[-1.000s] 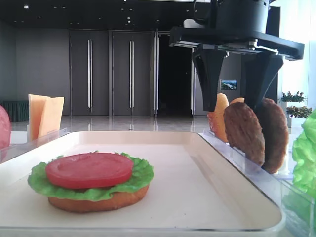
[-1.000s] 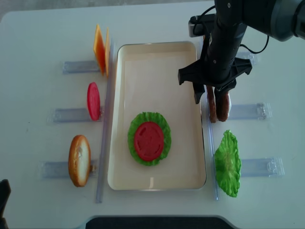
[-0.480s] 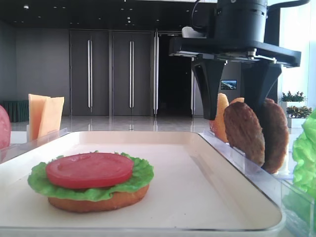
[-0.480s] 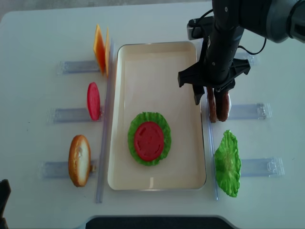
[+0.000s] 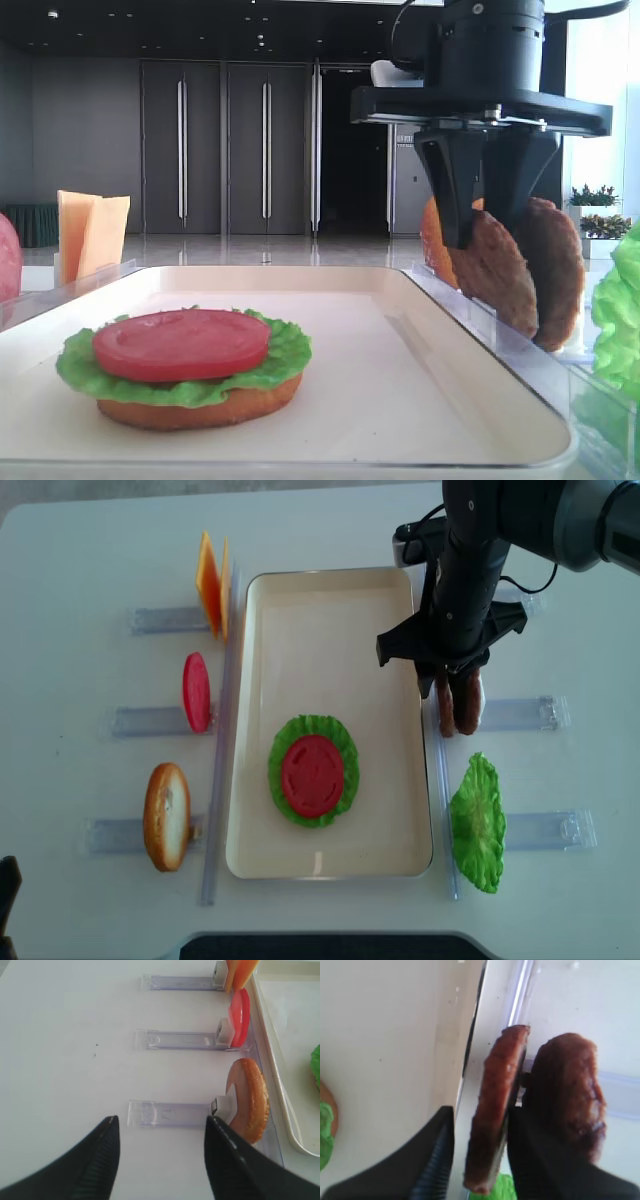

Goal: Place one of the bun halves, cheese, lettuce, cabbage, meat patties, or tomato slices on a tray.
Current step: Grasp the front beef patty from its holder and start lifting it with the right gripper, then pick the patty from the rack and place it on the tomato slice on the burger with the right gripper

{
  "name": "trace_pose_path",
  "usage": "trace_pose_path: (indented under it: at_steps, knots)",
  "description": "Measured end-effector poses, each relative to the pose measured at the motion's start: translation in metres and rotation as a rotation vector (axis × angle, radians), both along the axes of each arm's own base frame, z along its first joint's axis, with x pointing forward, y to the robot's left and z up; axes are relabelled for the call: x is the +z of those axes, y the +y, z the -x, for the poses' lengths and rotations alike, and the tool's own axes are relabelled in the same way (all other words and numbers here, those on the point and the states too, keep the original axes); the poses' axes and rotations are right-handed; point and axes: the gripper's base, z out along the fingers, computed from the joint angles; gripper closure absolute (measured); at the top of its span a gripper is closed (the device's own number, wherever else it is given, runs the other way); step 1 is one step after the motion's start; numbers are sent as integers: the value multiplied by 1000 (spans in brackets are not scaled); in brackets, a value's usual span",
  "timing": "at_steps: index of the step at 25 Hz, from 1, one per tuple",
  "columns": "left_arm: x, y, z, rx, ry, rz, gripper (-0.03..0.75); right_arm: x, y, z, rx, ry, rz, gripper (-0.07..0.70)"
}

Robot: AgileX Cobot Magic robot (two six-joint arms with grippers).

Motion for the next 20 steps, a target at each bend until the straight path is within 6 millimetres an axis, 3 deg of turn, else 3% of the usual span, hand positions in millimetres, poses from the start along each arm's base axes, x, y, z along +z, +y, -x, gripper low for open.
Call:
trace_pose_path:
  at_steps: [3,13,20]
  knots:
    - [0,0,0,0,0,0,303,0,-1,0,4,-3,9,496]
    - [0,0,0,0,0,0,304,6,-4,3,9,-2,20,507]
    - [0,0,0,0,0,0,304,62,-14,21,-8,-99,-42,515]
